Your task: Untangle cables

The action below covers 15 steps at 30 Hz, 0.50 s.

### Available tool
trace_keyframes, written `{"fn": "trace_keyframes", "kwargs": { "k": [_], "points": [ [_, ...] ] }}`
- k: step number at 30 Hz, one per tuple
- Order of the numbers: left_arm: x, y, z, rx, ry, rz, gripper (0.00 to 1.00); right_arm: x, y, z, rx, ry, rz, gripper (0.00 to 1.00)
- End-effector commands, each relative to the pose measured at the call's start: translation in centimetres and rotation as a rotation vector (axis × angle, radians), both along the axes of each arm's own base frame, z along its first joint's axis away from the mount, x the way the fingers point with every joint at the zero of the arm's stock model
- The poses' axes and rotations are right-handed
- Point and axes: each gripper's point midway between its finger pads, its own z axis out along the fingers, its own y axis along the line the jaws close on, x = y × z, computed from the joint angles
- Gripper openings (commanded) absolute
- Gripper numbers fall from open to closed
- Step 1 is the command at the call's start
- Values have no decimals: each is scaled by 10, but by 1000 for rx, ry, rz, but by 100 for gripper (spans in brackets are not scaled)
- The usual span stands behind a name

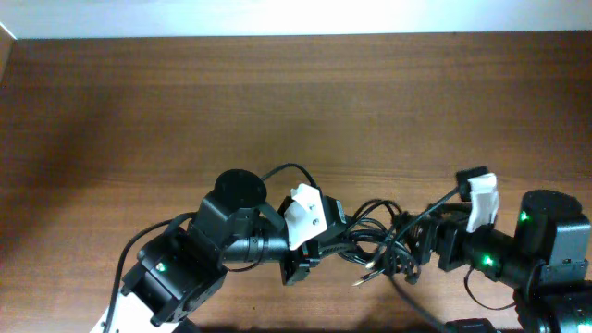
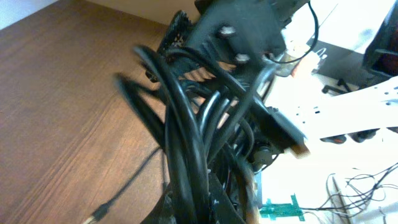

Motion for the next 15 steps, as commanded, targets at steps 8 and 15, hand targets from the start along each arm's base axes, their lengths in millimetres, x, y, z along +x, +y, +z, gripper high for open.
{"fn": "trace_keyframes", "kwargs": {
  "k": [8, 15],
  "points": [
    [10, 7, 5, 10, 1, 92, 0, -19, -59, -50, -95, 320, -449, 84],
    [22, 10, 2, 18, 65, 190, 0, -57, 10, 4, 5, -38, 134, 84]
  ]
}}
